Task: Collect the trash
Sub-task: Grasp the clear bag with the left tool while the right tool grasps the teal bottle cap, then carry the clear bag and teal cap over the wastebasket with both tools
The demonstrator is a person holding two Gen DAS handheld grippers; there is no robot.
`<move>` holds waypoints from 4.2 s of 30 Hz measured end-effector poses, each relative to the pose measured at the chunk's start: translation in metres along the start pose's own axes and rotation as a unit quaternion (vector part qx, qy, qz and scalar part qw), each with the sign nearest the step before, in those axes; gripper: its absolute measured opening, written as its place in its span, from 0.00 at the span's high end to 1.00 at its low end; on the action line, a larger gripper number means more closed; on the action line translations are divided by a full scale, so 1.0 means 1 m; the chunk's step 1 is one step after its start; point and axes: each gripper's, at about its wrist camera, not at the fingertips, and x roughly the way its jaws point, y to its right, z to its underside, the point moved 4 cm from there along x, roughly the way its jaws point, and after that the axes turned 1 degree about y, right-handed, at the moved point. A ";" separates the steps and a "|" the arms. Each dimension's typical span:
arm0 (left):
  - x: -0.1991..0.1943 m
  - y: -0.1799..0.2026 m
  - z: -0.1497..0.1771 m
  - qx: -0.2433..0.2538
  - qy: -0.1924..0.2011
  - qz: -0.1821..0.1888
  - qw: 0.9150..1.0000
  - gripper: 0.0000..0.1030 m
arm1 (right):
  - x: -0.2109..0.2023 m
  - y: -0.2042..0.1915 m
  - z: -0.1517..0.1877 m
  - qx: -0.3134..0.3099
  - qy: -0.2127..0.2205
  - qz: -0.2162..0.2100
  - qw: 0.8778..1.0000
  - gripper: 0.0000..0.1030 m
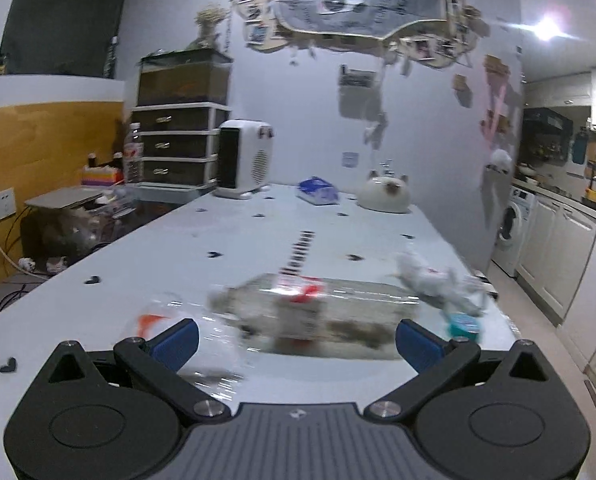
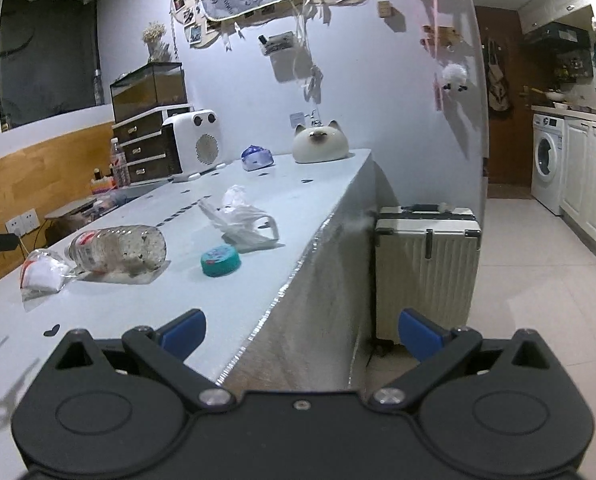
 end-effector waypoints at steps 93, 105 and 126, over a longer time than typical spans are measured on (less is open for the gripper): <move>-0.043 0.097 0.066 0.003 -0.009 0.037 0.999 0.89 | 0.030 -0.098 0.004 -0.033 -0.063 -0.091 0.993 0.53; -0.059 0.140 0.059 0.026 0.000 0.038 0.999 0.89 | -0.001 -0.070 -0.003 -0.027 -0.033 -0.081 0.996 0.53; -0.055 0.268 0.071 0.054 -0.005 0.132 0.990 0.89 | -0.070 0.045 -0.001 0.006 0.008 0.011 1.000 0.53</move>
